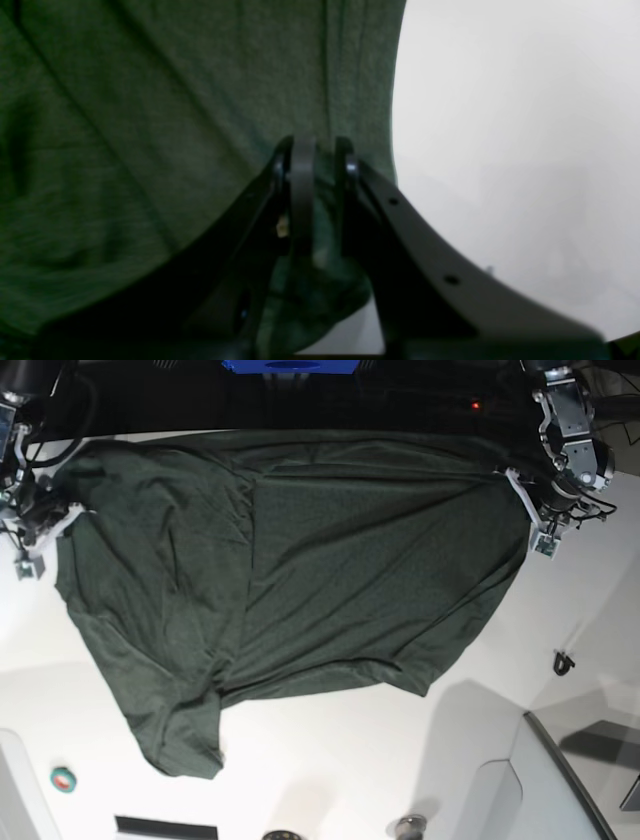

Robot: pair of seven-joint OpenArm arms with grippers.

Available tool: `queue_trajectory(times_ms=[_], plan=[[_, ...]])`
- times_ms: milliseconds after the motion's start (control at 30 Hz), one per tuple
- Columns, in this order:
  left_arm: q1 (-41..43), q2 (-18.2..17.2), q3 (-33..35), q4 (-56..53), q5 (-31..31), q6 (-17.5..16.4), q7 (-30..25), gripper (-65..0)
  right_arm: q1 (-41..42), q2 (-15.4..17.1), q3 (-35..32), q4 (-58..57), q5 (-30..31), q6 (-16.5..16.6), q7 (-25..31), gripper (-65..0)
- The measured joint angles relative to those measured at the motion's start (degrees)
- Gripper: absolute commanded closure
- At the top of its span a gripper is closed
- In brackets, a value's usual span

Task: Layout the t-shirt on the table in an organized manner, then fold the t-shirt properly
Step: 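Pull the held shirt edges apart with both grippers to smooth it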

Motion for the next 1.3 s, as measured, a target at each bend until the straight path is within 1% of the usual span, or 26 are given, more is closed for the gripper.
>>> queue_trajectory(times_ms=[100, 167, 267, 433, 533, 800, 1067, 1200, 1300], plan=[[-1.2, 0.3, 0.0, -3.6, -0.2, 0.0, -0.9, 0.0, 0.2, 0.9, 0.1, -2.3, 0.6, 0.0, 0.7, -6.8], [-1.5, 0.0, -0.4, -4.9, -0.5, 0.1, -2.2, 0.0, 0.7, 1.4, 0.1, -3.8, 0.5, 0.0, 2.6, -6.8], [-2.1, -0.3, -0.5, -5.9, -0.6, 0.4, -2.3, 0.0, 0.9, 2.5, 0.4, -6.4, 1.5, 0.0, 4.7, -6.8], [-3.0, -0.3, -0.5, -6.0, -0.1, 0.4, -1.8, 0.0, 2.5, 3.4, 0.4, -8.6, 1.2, 0.0, 5.1, -6.8], [-4.5, -0.3, -0.5, -6.4, 0.0, 0.4, -0.9, 0.0, 3.1, 3.4, 0.3, -8.7, 0.9, 0.0, 5.0, -6.8], [-6.3, -0.9, -0.5, -6.8, 0.4, 0.0, -0.6, 0.0, 3.5, 3.4, 0.3, -8.8, 0.8, 0.0, 4.8, -6.8], [-6.9, -2.6, -0.5, -9.1, 0.2, 0.0, -0.5, 0.0, 3.6, 3.4, 0.3, -8.7, 0.8, 0.0, 4.6, -6.8], [-7.2, -1.8, -4.5, -6.1, 0.0, 0.0, -0.3, 0.0, 2.6, 2.8, 0.1, -5.5, -0.3, 0.0, 2.9, -6.8], [-6.9, -1.4, -5.4, -2.9, 0.0, 0.0, 0.2, 0.0, 1.0, 2.4, 0.0, -1.7, -0.3, 0.0, 2.8, -6.8]])
